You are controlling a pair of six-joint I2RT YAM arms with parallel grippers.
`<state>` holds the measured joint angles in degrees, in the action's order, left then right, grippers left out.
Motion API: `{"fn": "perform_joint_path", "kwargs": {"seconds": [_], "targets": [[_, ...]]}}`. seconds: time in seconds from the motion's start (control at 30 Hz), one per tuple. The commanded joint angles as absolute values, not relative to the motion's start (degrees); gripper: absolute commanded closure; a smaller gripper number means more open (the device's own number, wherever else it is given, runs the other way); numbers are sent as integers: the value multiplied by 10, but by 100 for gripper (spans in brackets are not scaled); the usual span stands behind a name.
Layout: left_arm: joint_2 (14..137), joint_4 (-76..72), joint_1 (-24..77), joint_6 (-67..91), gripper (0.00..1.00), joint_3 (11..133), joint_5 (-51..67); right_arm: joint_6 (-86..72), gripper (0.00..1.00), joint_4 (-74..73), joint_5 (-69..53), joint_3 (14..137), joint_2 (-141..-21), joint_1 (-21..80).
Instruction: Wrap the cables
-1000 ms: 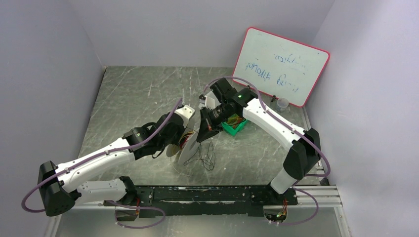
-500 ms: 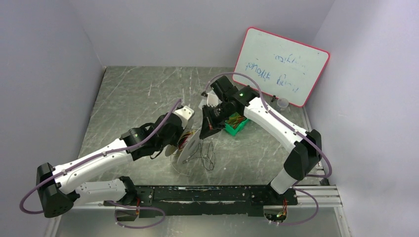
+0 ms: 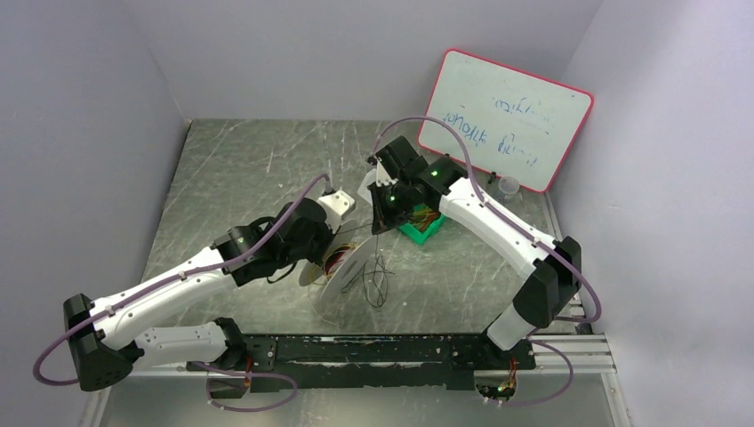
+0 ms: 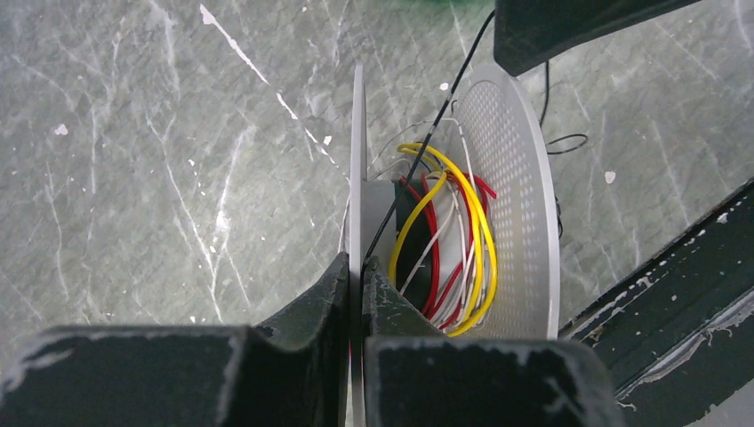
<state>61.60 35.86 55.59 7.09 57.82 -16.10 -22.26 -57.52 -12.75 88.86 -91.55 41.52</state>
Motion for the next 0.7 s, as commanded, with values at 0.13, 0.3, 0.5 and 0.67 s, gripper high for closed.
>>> {"fn": "perform_joint_path", "kwargs": {"seconds": [0.13,0.3,0.5,0.67], "targets": [[583,432,552,81,93,628,-183,-171,93,-511,74,784,-852,398],[580,455,552,87,93,654,-190,-170,82,-463,104,738,-832,395],[590,472,551,98,93,680,-214,-164,66,-430,111,717,-803,391],[621,490,531,116,93,720,-214,-162,55,-403,74,694,-768,385]]}}
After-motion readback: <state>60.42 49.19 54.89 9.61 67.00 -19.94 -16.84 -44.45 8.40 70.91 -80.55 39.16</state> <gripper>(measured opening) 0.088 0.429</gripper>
